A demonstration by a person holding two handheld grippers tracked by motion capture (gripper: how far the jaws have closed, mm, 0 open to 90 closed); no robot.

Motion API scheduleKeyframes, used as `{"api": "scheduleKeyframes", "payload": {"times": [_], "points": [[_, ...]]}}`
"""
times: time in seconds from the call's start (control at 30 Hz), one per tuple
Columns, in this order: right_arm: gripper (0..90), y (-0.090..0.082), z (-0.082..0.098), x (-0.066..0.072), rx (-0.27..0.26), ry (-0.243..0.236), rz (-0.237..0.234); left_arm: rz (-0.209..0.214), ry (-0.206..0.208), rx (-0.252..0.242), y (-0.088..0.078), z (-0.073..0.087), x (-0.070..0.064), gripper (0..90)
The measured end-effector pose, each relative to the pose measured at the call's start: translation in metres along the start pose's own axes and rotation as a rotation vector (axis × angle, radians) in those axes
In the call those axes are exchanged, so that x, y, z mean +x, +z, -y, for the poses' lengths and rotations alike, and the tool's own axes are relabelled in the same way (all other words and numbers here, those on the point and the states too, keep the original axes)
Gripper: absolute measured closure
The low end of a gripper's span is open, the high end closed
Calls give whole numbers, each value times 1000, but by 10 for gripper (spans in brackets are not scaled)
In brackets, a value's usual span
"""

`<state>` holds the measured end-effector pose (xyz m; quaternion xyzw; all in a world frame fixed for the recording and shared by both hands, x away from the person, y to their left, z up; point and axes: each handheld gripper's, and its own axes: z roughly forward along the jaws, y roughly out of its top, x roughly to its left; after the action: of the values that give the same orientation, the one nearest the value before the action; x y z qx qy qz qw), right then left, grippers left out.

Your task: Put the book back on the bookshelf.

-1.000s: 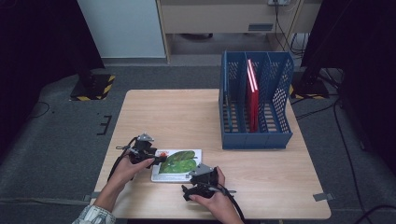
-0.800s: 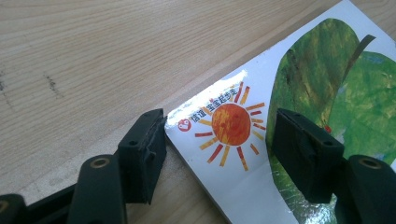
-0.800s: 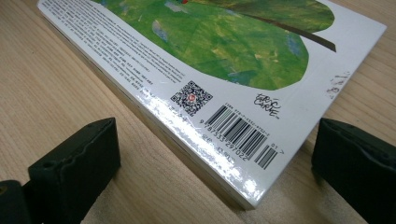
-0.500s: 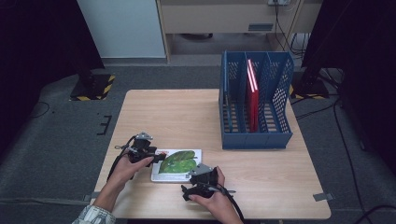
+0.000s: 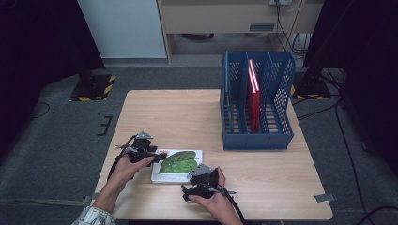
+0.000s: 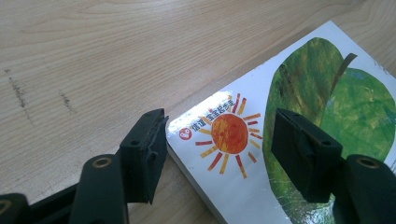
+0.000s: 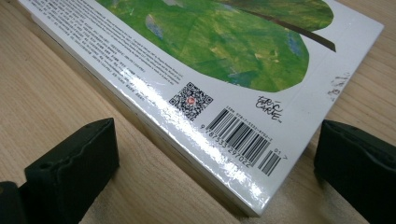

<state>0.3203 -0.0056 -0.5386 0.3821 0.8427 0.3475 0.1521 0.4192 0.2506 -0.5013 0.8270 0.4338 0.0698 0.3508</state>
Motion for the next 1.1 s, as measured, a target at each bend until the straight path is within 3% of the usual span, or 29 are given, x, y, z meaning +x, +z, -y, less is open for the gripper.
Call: {"api": "scheduleKeyframes", "payload": {"times": [0.77,0.9,1.1], "points": [[2,5,-4,0,-4,50,49,16,14,-14,-6,-6,-4,344],[2,5,-4,0,-6,55,50,28,5,-34,-8,-5,-5,309],[6,5,-4,0,-5,53,48,8,19,-48,-17,6,-9,192]]}}
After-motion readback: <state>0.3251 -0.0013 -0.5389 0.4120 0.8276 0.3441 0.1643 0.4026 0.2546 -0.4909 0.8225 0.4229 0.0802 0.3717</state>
